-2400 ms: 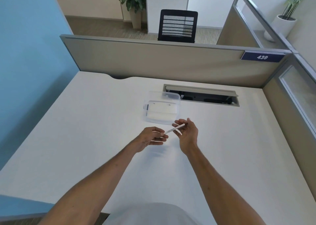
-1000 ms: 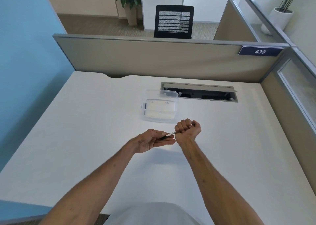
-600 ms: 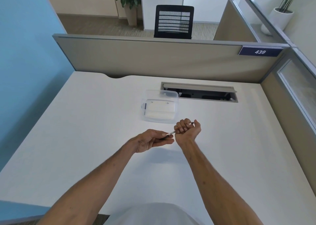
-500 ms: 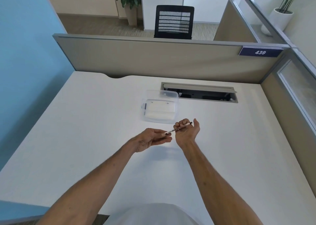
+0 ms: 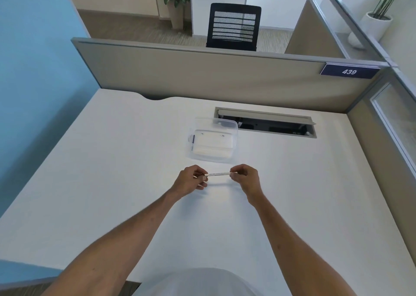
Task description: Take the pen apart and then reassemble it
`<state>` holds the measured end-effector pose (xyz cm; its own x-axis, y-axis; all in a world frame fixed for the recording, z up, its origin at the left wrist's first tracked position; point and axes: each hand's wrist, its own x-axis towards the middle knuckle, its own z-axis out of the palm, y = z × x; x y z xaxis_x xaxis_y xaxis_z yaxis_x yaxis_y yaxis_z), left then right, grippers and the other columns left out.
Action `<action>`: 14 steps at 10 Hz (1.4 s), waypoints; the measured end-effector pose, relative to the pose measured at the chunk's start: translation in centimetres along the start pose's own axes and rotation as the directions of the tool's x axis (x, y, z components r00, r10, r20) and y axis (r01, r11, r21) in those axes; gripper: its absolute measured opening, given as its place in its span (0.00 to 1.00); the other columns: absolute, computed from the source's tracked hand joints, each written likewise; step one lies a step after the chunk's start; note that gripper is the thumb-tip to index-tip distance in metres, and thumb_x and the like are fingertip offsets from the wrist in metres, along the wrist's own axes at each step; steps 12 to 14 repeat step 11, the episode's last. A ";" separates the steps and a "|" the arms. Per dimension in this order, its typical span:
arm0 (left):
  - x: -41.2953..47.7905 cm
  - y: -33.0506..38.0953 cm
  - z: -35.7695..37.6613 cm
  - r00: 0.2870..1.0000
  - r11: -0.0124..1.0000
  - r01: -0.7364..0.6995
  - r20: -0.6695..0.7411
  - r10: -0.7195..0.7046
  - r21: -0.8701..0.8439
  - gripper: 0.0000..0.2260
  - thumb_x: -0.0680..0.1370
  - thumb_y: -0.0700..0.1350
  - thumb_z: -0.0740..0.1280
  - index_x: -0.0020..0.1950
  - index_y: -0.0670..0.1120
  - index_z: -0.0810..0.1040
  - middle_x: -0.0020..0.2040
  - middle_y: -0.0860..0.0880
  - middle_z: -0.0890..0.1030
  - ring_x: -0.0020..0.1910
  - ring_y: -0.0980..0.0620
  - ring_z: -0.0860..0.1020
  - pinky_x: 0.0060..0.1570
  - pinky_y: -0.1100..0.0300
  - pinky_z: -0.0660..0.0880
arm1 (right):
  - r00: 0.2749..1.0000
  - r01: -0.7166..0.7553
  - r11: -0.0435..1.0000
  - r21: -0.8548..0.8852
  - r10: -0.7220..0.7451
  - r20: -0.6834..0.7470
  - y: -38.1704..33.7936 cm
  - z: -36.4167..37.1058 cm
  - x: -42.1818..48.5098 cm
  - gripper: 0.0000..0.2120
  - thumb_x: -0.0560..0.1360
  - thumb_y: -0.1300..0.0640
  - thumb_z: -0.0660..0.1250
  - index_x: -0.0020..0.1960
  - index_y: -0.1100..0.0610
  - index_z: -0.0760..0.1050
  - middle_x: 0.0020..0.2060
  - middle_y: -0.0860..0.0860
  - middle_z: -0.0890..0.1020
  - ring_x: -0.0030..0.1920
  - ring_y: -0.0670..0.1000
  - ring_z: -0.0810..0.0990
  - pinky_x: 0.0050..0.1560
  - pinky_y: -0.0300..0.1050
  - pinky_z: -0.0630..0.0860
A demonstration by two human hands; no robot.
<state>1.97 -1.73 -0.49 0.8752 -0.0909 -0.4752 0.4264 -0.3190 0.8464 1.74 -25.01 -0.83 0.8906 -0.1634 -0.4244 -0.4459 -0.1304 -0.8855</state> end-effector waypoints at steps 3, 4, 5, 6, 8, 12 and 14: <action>0.4 -1.0 0.0 0.961 0.770 -0.208 -0.022 0.276 0.603 0.10 0.86 0.43 0.69 0.64 0.45 0.87 0.62 0.47 0.82 0.63 0.46 0.79 0.66 0.50 0.77 | 0.981 0.187 0.854 -0.486 -0.191 0.042 2.1 0.7 -0.2 0.06 0.84 0.65 0.70 0.57 0.65 0.84 0.55 0.56 0.89 0.60 0.57 0.85 0.67 0.53 0.79; 0.9 -1.4 0.1 0.950 0.653 -0.223 0.012 0.312 0.724 0.11 0.87 0.43 0.66 0.68 0.47 0.84 0.64 0.49 0.82 0.65 0.46 0.78 0.67 0.51 0.74 | 0.969 0.213 0.768 -0.604 -0.243 0.033 2.6 1.2 -0.3 0.06 0.85 0.63 0.68 0.58 0.62 0.83 0.57 0.52 0.86 0.62 0.55 0.81 0.69 0.56 0.75; 1.4 -1.7 0.1 0.942 0.586 -0.216 0.009 0.335 0.781 0.11 0.88 0.44 0.65 0.68 0.47 0.82 0.65 0.51 0.81 0.66 0.47 0.78 0.66 0.52 0.72 | 0.966 0.214 0.717 -0.663 -0.258 0.033 2.7 1.6 0.0 0.06 0.85 0.62 0.67 0.58 0.59 0.83 0.57 0.50 0.84 0.63 0.54 0.80 0.67 0.53 0.72; 2.1 -1.7 -0.3 0.943 0.558 -0.196 -0.003 0.334 0.806 0.10 0.88 0.45 0.64 0.67 0.48 0.81 0.65 0.53 0.81 0.67 0.48 0.77 0.66 0.54 0.71 | 0.958 0.245 0.649 -0.720 -0.277 0.076 2.5 1.8 0.3 0.05 0.85 0.61 0.67 0.58 0.58 0.82 0.56 0.48 0.84 0.62 0.53 0.80 0.65 0.51 0.72; 2.6 -2.0 -0.2 0.942 0.531 -0.193 0.005 0.335 0.825 0.10 0.88 0.46 0.63 0.67 0.50 0.80 0.65 0.55 0.80 0.67 0.50 0.76 0.66 0.56 0.69 | 0.953 0.258 0.614 -0.746 -0.287 0.093 2.3 2.1 0.5 0.07 0.85 0.60 0.67 0.60 0.58 0.82 0.57 0.49 0.83 0.63 0.53 0.80 0.64 0.50 0.73; 1.6 -1.5 -1.0 0.897 0.472 -0.232 -0.001 0.443 0.850 0.17 0.89 0.51 0.61 0.77 0.51 0.74 0.73 0.56 0.76 0.73 0.51 0.75 0.70 0.57 0.69 | 0.945 0.266 0.613 -0.744 -0.320 0.074 1.4 1.5 0.0 0.12 0.85 0.61 0.67 0.66 0.55 0.82 0.64 0.45 0.84 0.68 0.51 0.80 0.68 0.48 0.72; 1.6 -1.5 -1.0 0.897 0.472 -0.232 -0.001 0.443 0.850 0.17 0.89 0.51 0.61 0.77 0.51 0.74 0.73 0.56 0.76 0.73 0.51 0.75 0.70 0.57 0.69 | 0.945 0.266 0.613 -0.744 -0.320 0.074 1.4 1.5 0.0 0.12 0.85 0.61 0.67 0.66 0.55 0.82 0.64 0.45 0.84 0.68 0.51 0.80 0.68 0.48 0.72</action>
